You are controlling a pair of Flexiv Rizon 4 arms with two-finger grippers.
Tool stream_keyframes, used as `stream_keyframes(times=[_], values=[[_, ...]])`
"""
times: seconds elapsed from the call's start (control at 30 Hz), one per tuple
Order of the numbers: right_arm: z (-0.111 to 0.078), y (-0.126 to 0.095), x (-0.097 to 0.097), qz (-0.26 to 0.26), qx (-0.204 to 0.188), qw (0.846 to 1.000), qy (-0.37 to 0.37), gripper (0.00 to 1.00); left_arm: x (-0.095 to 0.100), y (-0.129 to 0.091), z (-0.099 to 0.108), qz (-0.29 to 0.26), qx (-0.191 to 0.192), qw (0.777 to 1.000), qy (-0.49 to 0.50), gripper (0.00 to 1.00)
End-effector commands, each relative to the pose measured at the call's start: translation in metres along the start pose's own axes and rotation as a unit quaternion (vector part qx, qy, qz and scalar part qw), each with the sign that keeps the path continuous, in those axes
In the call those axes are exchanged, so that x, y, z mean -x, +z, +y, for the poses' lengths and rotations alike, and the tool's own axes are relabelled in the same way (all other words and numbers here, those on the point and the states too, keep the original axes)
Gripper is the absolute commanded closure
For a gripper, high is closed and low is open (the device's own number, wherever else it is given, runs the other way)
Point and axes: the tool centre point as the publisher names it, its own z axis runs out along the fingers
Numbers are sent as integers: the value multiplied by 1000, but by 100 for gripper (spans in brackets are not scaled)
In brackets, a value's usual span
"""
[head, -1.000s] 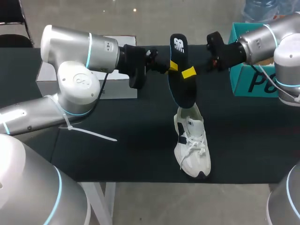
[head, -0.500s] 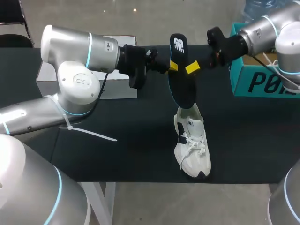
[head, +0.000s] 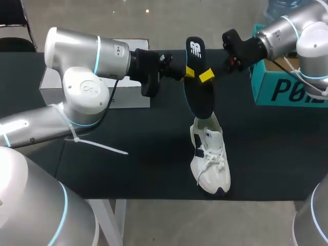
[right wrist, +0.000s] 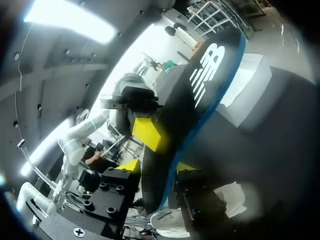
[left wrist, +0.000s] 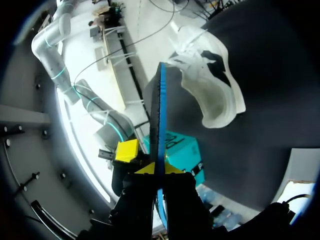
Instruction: Take the shoe out of the shoebox, open the shoe tongue, remove and reinsert the insole, then place the shoe into the shoebox
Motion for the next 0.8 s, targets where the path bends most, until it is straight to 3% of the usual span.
stream_keyframes(times=[0.03,0.13,0.27,0.63,0.67,0.7,0.73,0.8], values=[[1,0,2,1,-3,1000,1,80,-1,0,0,0,0,1000,1,100],[1,0,2,1,-4,1000,1,84,-1,0,0,0,0,1000,1,100],[0,-1,1,0,-3,1000,0,100,-1,0,0,0,0,1000,1,100],[-4,-4,-6,-7,5,1000,-7,100,-1,0,0,0,0,1000,1,100],[-5,-5,-6,-9,7,1000,-7,100,-1,0,0,0,0,1000,1,85],[-6,-5,-7,-10,9,1000,-7,100,-1,0,0,0,0,1000,1,48],[-7,-6,-8,-12,12,1000,-7,100,-2,0,0,3,-2,1000,-3,0],[-10,-9,-8,-17,19,1000,-6,100,-5,-4,1,7,0,1000,-15,0]])
